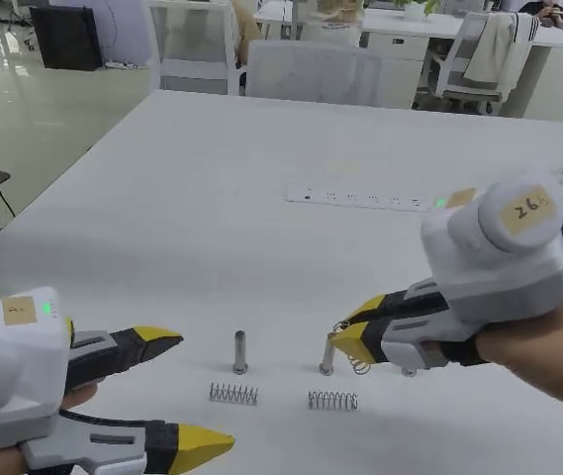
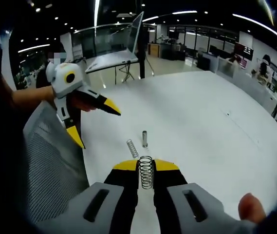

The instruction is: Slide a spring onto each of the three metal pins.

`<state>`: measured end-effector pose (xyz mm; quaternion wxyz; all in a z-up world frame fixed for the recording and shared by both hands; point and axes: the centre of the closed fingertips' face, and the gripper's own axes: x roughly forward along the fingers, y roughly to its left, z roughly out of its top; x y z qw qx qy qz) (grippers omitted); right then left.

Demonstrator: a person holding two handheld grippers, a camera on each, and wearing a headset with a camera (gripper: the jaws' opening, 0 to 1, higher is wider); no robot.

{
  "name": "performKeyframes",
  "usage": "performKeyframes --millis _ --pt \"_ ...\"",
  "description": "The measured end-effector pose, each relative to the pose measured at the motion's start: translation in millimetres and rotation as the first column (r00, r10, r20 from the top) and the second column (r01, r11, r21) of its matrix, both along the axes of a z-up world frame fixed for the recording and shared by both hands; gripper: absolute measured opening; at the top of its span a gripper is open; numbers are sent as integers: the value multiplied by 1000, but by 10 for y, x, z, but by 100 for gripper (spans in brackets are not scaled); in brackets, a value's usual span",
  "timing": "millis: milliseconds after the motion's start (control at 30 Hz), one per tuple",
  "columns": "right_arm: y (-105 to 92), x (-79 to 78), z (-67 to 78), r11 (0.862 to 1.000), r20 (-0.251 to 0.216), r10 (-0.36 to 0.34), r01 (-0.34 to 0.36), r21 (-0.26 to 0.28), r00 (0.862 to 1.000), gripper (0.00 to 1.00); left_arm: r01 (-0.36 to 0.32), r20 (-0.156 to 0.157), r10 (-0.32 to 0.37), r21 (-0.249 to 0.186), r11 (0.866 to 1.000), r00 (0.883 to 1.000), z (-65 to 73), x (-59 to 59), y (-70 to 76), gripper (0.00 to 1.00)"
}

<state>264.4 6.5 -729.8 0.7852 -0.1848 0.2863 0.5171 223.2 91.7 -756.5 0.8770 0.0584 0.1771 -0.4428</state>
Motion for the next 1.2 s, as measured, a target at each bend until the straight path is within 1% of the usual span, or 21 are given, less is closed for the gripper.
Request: performKeyframes --millis 100,133,167,233,333,367,467,567,700,800,867,1000,1033,1067,1200 --pt "67 -7 60 1000 14 6 -6 16 1000 8 27 1 -27 -7 1000 1000 38 -3 -63 60" --pt "79 -7 73 1000 15 6 -6 19 1000 8 34 1 -34 -11 999 999 49 -4 -79 59" --pt "110 -10 105 999 16 6 -7 37 1000 8 44 0 -44 -16 999 999 62 -5 -100 59" --pt "134 -14 135 999 17 5 -6 47 1000 8 59 -1 -59 -23 998 998 80 -9 -128 56" --pt "187 -27 201 998 28 10 -12 65 1000 8 93 -1 -93 -16 996 996 101 -18 -175 54" --pt "219 -38 238 997 27 13 -15 82 1000 8 102 -2 -102 -15 995 995 109 -18 -188 53" --pt "278 -56 297 994 24 19 -21 107 1000 8 126 -1 -126 -34 992 992 179 0 -244 51" --pt "333 -73 356 989 12 20 -21 144 1000 8 142 10 -141 -40 989 990 236 28 -300 49" --pt "373 -89 412 985 4 22 -22 170 1000 8 167 19 -166 -77 983 986 343 61 -402 46" --pt "400 -102 461 980 -3 21 -20 196 1000 8 183 19 -182 -94 979 983 398 81 -472 44" --pt "417 -111 494 978 -3 22 -21 209 1000 8 192 19 -191 -116 974 981 444 92 -519 43" --pt "441 -122 561 971 -6 21 -19 237 1000 8 194 24 -192 -147 970 981 507 135 -583 36" --pt "443 -123 569 970 -5 20 -19 241 1000 8 194 25 -192 -154 969 981 519 141 -593 35" --pt "447 -123 577 969 -7 19 -17 245 1000 8 191 24 -190 -172 966 982 541 150 -612 33" --pt "453 -109 584 967 -6 12 -10 255 1000 8 175 28 -173 -200 964 984 570 180 -640 27"
